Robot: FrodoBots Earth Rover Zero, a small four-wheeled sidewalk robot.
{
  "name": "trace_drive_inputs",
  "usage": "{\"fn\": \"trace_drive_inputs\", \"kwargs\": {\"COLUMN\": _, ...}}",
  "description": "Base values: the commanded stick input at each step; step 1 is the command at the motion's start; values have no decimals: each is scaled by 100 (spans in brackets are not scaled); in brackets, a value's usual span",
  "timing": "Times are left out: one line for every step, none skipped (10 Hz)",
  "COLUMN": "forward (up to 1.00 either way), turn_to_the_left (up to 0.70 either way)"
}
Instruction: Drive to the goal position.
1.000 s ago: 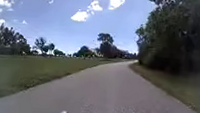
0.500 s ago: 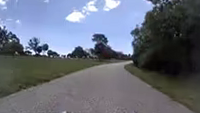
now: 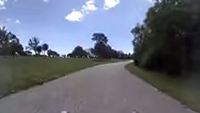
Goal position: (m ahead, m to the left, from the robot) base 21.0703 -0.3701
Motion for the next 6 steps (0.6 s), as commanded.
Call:
{"fn": "trace_drive_inputs", "kwargs": {"forward": 50, "turn_to_the_left": 0}}
{"fn": "trace_drive_inputs", "kwargs": {"forward": 50, "turn_to_the_left": 0}}
{"fn": "trace_drive_inputs", "kwargs": {"forward": 50, "turn_to_the_left": 0}}
{"fn": "trace_drive_inputs", "kwargs": {"forward": 50, "turn_to_the_left": 0}}
{"fn": "trace_drive_inputs", "kwargs": {"forward": 50, "turn_to_the_left": 0}}
{"fn": "trace_drive_inputs", "kwargs": {"forward": 50, "turn_to_the_left": 0}}
